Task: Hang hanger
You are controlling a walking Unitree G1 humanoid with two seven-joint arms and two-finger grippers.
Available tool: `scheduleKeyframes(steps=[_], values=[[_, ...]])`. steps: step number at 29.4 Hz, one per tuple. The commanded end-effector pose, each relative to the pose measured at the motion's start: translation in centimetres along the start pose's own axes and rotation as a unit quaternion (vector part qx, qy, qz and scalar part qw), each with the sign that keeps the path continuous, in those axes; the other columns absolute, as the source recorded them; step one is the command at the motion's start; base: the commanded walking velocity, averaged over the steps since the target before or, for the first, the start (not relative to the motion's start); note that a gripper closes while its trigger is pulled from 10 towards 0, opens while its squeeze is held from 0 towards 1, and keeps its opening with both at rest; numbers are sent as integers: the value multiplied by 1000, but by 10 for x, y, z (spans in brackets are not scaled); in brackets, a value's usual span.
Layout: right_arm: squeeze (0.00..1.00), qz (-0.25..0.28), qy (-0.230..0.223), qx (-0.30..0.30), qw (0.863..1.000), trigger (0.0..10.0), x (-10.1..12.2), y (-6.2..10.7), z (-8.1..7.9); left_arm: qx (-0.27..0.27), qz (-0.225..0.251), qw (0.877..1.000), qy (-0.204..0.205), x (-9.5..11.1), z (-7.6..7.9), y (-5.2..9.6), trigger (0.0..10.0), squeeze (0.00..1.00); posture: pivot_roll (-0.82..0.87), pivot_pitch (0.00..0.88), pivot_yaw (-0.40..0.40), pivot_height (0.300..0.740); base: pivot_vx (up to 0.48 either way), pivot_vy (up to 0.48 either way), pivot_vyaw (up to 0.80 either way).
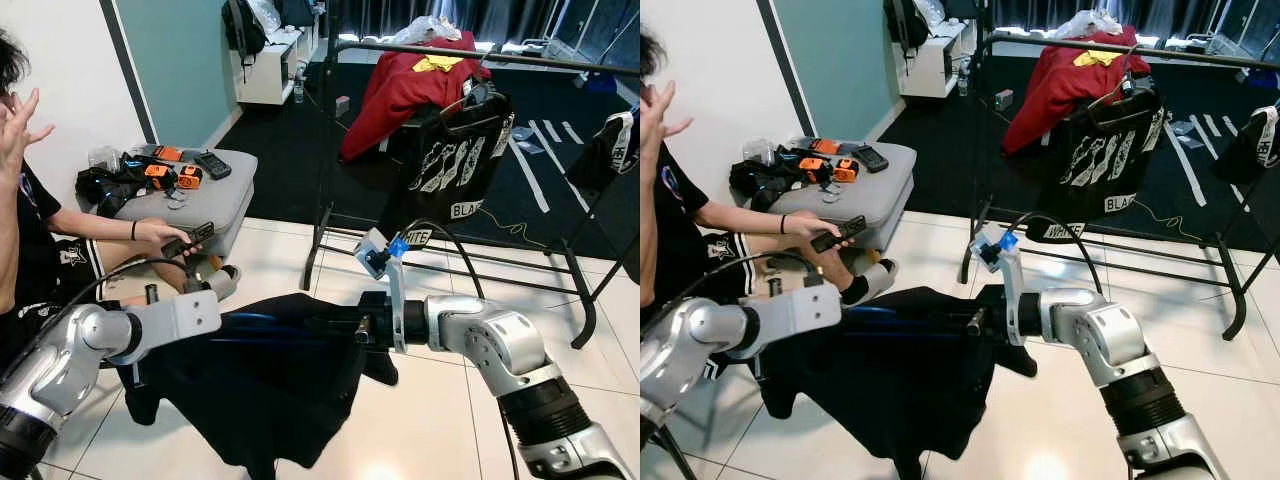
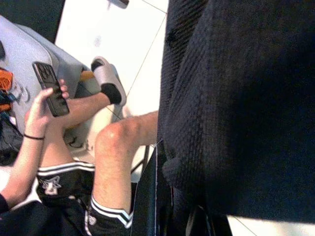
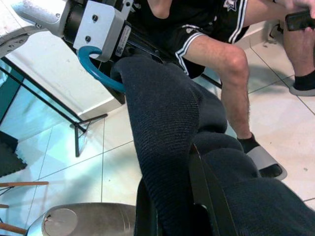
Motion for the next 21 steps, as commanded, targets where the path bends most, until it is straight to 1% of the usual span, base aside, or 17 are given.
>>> scheduleKeyframes(steps=[1,2,3,4,6,7,8,9,13,14,15,16,17,18,19,20,21], values=[[0,5,1,0,1000,0,1,3,-3,14,-27,999,35,-16,-3,6,10000,0,-66,56,22,740,0,0,0],[0,5,4,-3,1000,0,0,2,-2,18,-17,998,56,-12,-1,5,10000,0,-63,55,20,740,0,0,0],[0,5,6,-5,1000,0,-2,0,-2,18,2,997,81,-3,2,3,10000,0,-62,56,20,740,0,0,0],[0,5,6,-5,1000,0,-2,0,-2,18,2,997,81,-3,2,3,10000,0,-62,56,20,740,0,0,0],[0,7,7,-4,1000,0,-2,-5,-4,12,33,994,107,14,9,-3,10000,0,-61,55,16,740,0,0,0],[0,7,7,-4,1000,0,-2,-5,-4,12,33,994,107,14,9,-3,10000,0,-61,55,16,740,0,0,0],[0,12,5,-3,1000,0,-1,-7,-5,8,40,993,113,20,12,-6,10000,0,-60,54,12,740,0,0,0],[0,24,-2,-3,1000,2196,3,-12,-7,3,51,992,116,30,17,-10,10000,0,-59,54,11,740,0,0,0],[0,29,-6,-4,1000,2196,5,-14,-7,0,54,992,118,34,19,-12,10000,0,-59,54,11,740,0,0,0],[0,37,-13,-9,999,1922,7,-17,-6,-4,64,990,122,41,22,-13,10000,0,-58,53,9,740,0,0,0],[0,43,-21,-15,999,4392,8,-21,-5,-7,74,990,123,49,24,-15,10000,0,-58,53,9,740,0,0,0],[0,48,-26,-23,998,6157,9,-24,-4,-11,84,989,125,55,26,-17,10000,0,-57,50,10,740,0,0,0],[0,48,-26,-23,998,6157,9,-24,-4,-11,84,989,125,55,26,-17,10000,0,-57,50,10,740,0,0,0],[0,53,-30,-31,998,7020,10,-27,-2,-15,90,988,126,60,28,-18,10000,0,-57,50,10,740,0,0,0],[0,53,-30,-31,998,7020,10,-27,-2,-15,90,988,126,60,28,-18,10000,0,-57,50,10,740,0,0,0],[0,58,-33,-38,997,9412,11,-28,0,-16,92,988,126,62,29,-18,10000,0,-56,49,10,740,0,0,0],[0,61,-38,-41,997,10000,11,-29,1,-17,90,988,128,61,30,-18,10000,0,-56,49,10,740,0,0,0]])
Point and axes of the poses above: a point about 5 cm out from each wrist's last joint towards the gripper, its own y axis pointing back from the gripper into the wrist, its own x axis along the axis of the wrist's last joint, z = x × y, the point moved 4 cm from there along -y, pointing out of the wrist towards the gripper, and after that the axes turned 8 degrees about -y, right-handed, at the moved point
